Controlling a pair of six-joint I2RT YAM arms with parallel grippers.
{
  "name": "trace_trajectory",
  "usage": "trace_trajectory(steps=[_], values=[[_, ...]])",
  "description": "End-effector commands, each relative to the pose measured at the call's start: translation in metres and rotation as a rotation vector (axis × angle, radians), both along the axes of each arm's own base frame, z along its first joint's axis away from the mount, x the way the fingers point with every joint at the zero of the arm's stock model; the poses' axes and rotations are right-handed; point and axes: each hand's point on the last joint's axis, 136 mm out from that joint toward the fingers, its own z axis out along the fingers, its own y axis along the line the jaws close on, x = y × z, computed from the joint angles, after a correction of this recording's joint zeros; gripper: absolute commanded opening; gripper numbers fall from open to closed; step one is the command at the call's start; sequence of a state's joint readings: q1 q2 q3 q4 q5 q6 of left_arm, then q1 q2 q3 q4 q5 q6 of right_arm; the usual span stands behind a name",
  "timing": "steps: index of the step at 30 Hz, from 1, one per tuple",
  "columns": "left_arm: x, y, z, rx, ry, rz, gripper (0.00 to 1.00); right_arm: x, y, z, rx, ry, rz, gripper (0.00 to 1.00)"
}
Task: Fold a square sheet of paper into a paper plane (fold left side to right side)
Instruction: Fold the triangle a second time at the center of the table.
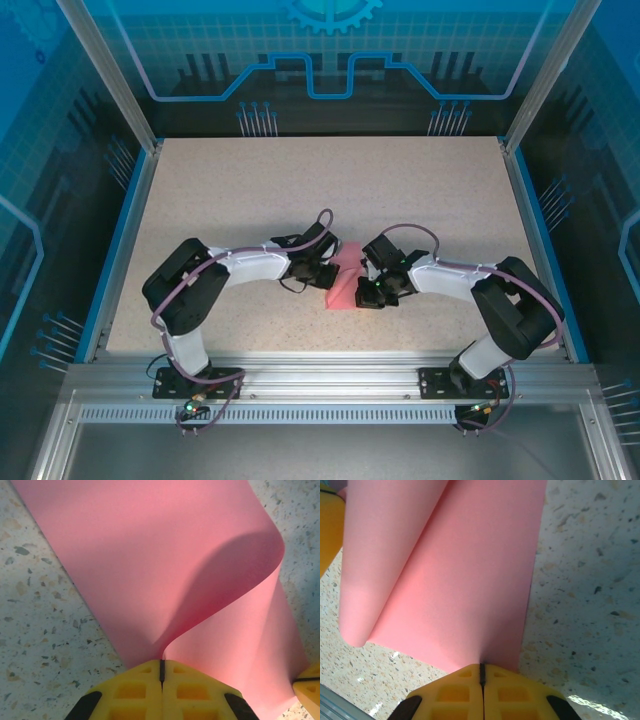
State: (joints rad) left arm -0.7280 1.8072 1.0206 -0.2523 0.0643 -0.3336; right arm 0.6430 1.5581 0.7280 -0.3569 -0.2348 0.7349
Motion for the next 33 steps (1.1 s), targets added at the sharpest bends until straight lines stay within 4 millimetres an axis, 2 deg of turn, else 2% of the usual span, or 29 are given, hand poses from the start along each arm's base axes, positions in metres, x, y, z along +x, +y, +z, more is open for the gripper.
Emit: trace_trajectory(steps=[1,11,20,33], values=[[0.012,-0.001,0.004,0.007,-0.032,0.000,0.03,-0.013,-0.009,-0.009,-0.068,0.044,0.025,0.06],[0.012,0.000,0.003,0.011,-0.033,0.001,0.04,-0.013,-0.009,-0.010,-0.072,0.047,0.023,0.06],[0.014,0.002,0.015,0.004,-0.073,-0.002,0.04,-0.013,-0.009,-0.011,-0.075,0.049,0.022,0.06],[0.010,0.000,0.000,0.017,-0.030,-0.020,0.04,-0.014,-0.010,-0.012,-0.078,0.053,0.025,0.06]])
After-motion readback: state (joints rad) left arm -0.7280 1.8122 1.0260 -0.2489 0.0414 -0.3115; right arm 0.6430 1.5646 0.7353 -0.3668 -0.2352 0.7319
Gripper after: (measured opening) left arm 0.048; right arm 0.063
